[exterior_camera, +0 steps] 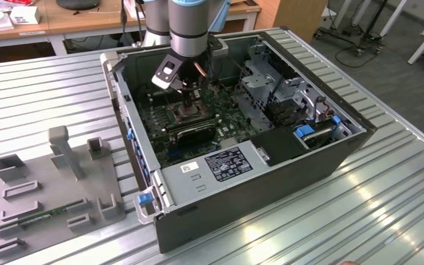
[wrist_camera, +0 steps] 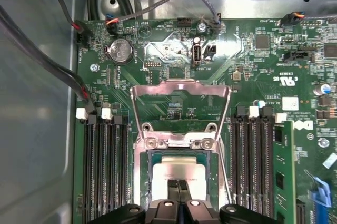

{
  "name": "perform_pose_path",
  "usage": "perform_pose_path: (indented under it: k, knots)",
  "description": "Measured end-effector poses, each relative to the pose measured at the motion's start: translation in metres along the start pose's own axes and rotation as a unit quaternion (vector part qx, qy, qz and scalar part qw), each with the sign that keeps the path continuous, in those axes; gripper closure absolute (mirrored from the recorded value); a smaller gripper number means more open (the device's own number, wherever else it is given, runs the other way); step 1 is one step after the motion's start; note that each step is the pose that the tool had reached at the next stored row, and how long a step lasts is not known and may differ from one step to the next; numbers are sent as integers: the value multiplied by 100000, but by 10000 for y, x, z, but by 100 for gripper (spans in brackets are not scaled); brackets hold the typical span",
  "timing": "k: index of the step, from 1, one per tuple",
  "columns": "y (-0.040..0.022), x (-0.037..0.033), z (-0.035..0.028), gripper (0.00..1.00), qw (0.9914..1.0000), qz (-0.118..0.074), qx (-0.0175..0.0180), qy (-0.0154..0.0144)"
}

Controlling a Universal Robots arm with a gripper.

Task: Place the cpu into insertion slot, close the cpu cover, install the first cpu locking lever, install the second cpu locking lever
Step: 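Place the cpu into insertion slot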

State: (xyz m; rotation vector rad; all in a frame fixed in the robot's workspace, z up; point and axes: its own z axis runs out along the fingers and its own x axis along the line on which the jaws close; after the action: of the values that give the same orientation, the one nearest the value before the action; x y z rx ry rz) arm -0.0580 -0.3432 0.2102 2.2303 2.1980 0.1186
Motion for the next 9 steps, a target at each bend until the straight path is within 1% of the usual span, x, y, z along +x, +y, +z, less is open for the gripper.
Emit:
perform_pose_path:
  k: [9]
  knots:
    - [11, 9, -181, 89, 100000, -1, 8, -8]
